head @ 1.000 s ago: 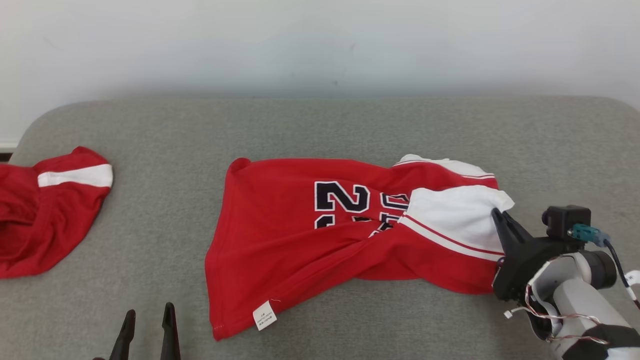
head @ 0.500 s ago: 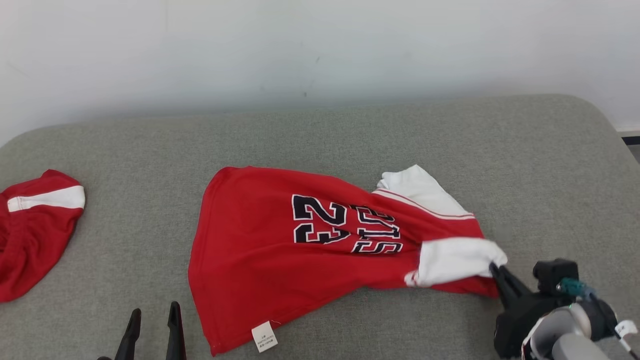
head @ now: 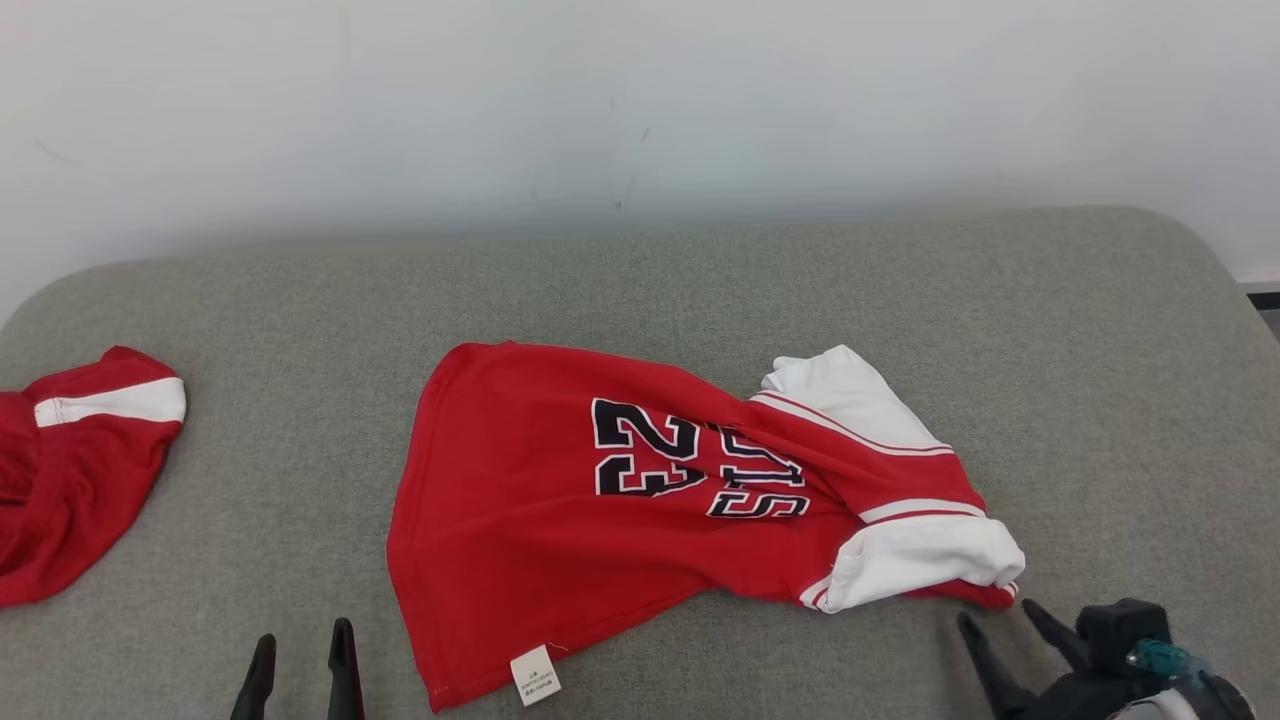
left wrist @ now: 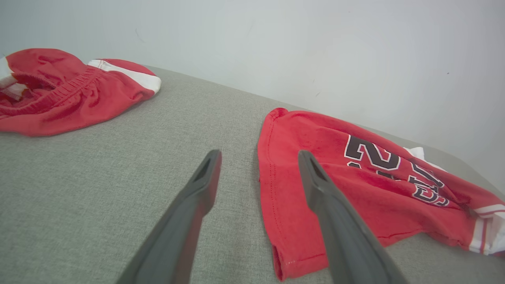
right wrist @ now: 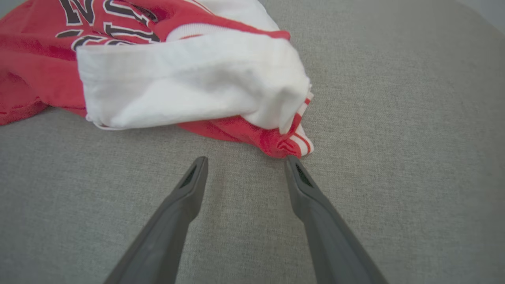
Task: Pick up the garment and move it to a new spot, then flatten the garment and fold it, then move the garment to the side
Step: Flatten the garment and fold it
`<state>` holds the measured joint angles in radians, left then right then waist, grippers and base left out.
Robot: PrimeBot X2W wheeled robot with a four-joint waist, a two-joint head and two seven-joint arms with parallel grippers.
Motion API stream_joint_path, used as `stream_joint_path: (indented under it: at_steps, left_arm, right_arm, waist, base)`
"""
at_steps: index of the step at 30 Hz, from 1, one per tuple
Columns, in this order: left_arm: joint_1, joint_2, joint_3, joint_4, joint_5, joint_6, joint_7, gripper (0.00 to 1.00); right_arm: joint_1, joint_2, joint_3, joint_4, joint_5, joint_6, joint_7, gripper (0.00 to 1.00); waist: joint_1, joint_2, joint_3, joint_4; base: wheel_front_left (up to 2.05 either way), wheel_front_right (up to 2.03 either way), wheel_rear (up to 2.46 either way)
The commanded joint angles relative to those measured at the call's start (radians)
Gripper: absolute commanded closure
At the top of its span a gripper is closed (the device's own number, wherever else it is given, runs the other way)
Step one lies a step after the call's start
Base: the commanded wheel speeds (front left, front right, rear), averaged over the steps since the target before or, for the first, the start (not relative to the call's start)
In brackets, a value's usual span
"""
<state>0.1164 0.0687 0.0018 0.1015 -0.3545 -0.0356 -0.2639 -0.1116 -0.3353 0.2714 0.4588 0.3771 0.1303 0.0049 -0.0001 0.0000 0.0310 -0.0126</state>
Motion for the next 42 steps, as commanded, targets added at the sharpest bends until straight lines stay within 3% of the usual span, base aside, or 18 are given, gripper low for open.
stream_joint_path:
  at_steps: [1,6,10,20,25,37,39,42]
  left_arm:
    - [0.014,-0.002,0.003,-0.004,-0.004,0.0,-0.001,0.0]
    - [0.023,-0.004,0.005,-0.01,-0.006,0.005,-0.001,0.0]
    - [0.028,-0.005,0.004,-0.015,-0.006,0.007,-0.001,0.0]
    - [0.018,-0.007,-0.014,-0.012,-0.007,0.007,-0.001,0.0]
    - [0.008,-0.007,-0.017,-0.006,-0.01,0.008,-0.001,0.0]
    - [-0.003,-0.001,-0.015,0.011,-0.015,0.012,-0.001,0.0]
    - [-0.001,-0.001,-0.017,0.013,-0.015,0.011,-0.001,0.0]
    - [0.004,0.0,-0.017,0.015,-0.016,0.011,-0.001,0.0]
  right_arm:
    - [0.01,-0.006,-0.023,-0.016,0.001,0.001,-0.001,0.0]
    - [0.024,0.029,-0.133,-0.108,-0.017,0.001,0.06,0.0]
    - [-0.012,0.049,-0.184,-0.17,-0.023,0.001,0.2,0.0]
    - [-0.11,0.067,-0.188,-0.158,-0.029,0.001,0.496,0.0]
    - [-0.114,0.079,-0.165,-0.142,-0.018,0.001,0.535,0.0]
    - [-0.061,0.083,-0.094,-0.198,-0.014,0.001,0.476,0.0]
    - [-0.046,0.081,-0.094,-0.213,-0.024,0.001,0.466,0.08]
    - [-0.027,0.086,-0.098,-0.235,-0.028,0.001,0.45,0.1]
  waist:
    - [0.0001,0.0,-0.003,0.001]
    - [0.0001,0.0,-0.01,-0.003]
    - [0.0001,0.0,-0.009,-0.006]
    - [0.0001,0.0,0.001,-0.001]
    - [0.0001,0.0,0.008,0.005]
    - [0.0001,0.0,0.008,0.01]
    - [0.0001,0.0,0.004,0.009]
    - [0.0001,0.0,-0.002,0.005]
  base:
    - [0.0,0.0,0.0]
    - [0.0,0.0,0.0]
    - [0.0,0.0,0.0]
    - [0.0,0.0,0.0]
    - [0.0,0.0,0.0]
    - [0.0,0.0,0.0]
    - [0.0,0.0,0.0]
    - [0.0,0.0,0.0]
